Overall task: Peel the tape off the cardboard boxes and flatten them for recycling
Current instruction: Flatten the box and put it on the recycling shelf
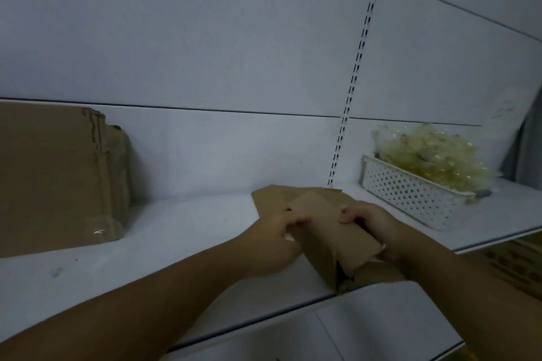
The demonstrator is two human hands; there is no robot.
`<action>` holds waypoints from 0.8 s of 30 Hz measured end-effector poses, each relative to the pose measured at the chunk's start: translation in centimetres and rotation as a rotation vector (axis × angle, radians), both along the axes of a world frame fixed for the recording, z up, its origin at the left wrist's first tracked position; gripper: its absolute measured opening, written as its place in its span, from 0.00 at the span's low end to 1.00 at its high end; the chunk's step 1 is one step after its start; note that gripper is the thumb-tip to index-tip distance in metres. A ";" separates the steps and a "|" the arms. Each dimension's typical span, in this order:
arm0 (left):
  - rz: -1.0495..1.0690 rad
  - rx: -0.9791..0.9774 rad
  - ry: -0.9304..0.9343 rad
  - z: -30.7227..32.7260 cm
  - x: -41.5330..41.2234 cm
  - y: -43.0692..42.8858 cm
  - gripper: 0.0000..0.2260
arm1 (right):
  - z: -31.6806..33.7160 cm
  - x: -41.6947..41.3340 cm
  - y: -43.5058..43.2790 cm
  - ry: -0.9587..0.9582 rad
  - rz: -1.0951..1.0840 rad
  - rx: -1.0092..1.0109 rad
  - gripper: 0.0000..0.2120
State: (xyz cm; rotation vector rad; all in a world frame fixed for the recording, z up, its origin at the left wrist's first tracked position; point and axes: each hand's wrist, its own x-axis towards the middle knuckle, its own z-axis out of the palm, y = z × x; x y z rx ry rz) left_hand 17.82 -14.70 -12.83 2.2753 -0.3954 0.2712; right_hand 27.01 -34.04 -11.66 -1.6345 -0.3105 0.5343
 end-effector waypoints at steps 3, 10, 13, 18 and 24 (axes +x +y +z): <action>-0.048 0.070 0.036 0.0 0.2 1.9 0.17 | -0.2 -0.7 0.5 -0.044 0.028 -0.014 0.13; 0.366 0.015 -0.097 1.7 1.6 4.3 0.12 | -0.9 -3.2 2.5 -0.903 0.251 -0.727 0.15; 0.381 -0.087 -0.106 3.0 4.1 3.7 0.14 | -1.1 -4.1 3.0 -0.965 0.253 -0.831 0.18; 0.217 0.241 0.078 2.7 9.9 1.5 0.09 | -0.5 -4.6 0.1 -0.881 0.318 -0.894 0.24; 0.241 0.409 0.295 0.5 12.7 -1.2 0.32 | -2.7 -4.2 -6.3 -0.554 -0.448 -0.977 0.58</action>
